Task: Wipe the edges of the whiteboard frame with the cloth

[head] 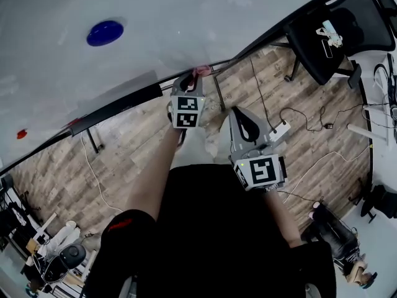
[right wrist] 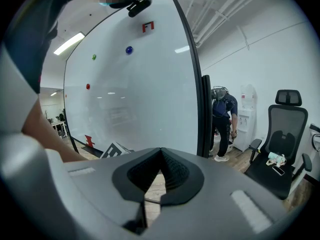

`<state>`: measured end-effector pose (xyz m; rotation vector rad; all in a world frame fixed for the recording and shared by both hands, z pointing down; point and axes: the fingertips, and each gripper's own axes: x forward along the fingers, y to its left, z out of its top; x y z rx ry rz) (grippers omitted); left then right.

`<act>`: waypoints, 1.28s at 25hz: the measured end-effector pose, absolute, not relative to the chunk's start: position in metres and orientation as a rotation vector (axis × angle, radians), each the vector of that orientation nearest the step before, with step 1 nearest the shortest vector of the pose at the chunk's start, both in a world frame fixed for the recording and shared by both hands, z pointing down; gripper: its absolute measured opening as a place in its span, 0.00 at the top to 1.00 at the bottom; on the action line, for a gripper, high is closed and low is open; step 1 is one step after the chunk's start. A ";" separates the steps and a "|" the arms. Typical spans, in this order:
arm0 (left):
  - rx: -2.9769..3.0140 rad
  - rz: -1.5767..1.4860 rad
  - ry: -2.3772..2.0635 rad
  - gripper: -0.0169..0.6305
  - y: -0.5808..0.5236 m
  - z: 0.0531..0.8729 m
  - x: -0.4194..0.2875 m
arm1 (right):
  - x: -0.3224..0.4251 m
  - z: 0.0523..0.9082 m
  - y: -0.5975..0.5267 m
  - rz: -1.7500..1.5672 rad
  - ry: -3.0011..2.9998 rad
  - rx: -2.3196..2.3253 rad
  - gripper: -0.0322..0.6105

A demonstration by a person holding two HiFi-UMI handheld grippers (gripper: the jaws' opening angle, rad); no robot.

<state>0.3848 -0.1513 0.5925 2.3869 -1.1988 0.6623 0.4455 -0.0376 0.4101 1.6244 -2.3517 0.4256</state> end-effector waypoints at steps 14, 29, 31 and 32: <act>2.363 0.669 -1.230 0.91 -0.142 0.588 0.347 | 0.415 0.405 -0.027 0.406 -2.352 1.638 0.95; 2.293 0.675 -1.298 0.92 -0.141 0.589 0.330 | 0.408 0.409 -0.037 0.411 -2.412 1.560 0.95; 2.280 0.678 -1.318 0.92 -0.143 0.589 0.328 | 0.409 0.411 -0.042 0.411 -2.427 1.541 0.95; 2.272 0.680 -1.329 0.92 -0.143 0.589 0.327 | 0.409 0.412 -0.044 0.412 -2.433 1.530 0.95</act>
